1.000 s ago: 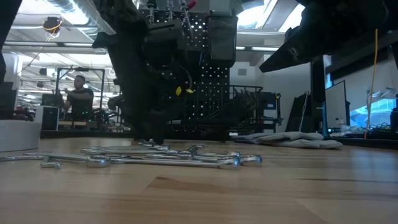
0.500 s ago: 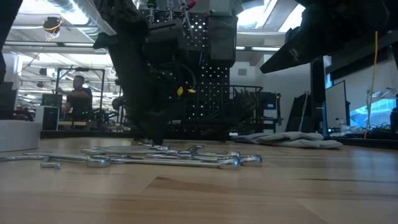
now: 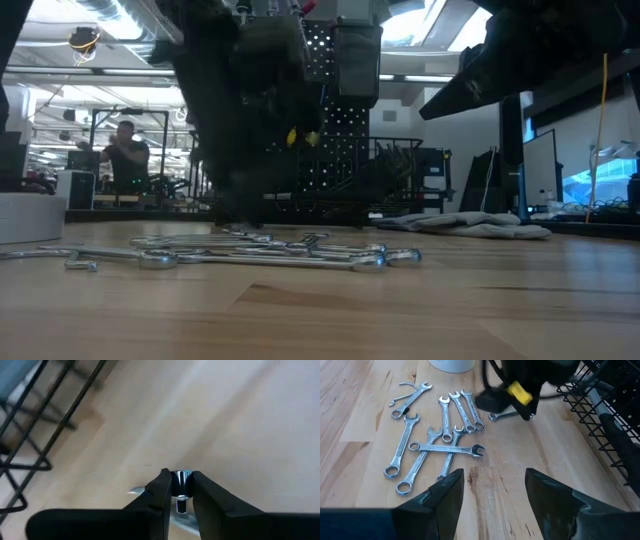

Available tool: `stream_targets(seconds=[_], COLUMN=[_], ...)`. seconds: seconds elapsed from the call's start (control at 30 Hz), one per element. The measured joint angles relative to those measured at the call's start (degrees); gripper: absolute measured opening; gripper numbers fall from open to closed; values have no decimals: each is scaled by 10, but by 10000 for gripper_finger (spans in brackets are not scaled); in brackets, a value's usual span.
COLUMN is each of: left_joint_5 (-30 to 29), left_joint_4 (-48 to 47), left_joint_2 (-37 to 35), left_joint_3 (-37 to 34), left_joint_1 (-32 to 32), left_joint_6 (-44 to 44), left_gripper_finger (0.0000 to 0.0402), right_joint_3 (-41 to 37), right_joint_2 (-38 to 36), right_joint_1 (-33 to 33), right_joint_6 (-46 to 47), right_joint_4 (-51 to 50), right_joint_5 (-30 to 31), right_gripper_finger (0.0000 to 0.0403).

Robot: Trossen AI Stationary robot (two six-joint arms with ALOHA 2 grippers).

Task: Hang tools onto peg board
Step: Put the socket adapter into the left black bin on the peg board

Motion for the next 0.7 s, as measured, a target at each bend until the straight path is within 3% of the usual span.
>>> stream_targets(seconds=[0.3,0.5,0.7], left_joint_5=[-8,-80,-153], left_joint_4=[9,58,122], left_joint_2=[-104,-212,-284], left_joint_3=[47,56,57], left_joint_1=[-59,-83,-52], left_joint_6=[48,138,239], left_gripper_finger=[56,56,57], right_joint_3=[0,0,0], right_joint_2=[0,0,0], right_joint_1=[0,0,0], right_joint_6=[1,1,1], right_joint_4=[0,2,2], right_joint_5=[0,0,1], right_gripper_finger=[216,216,216])
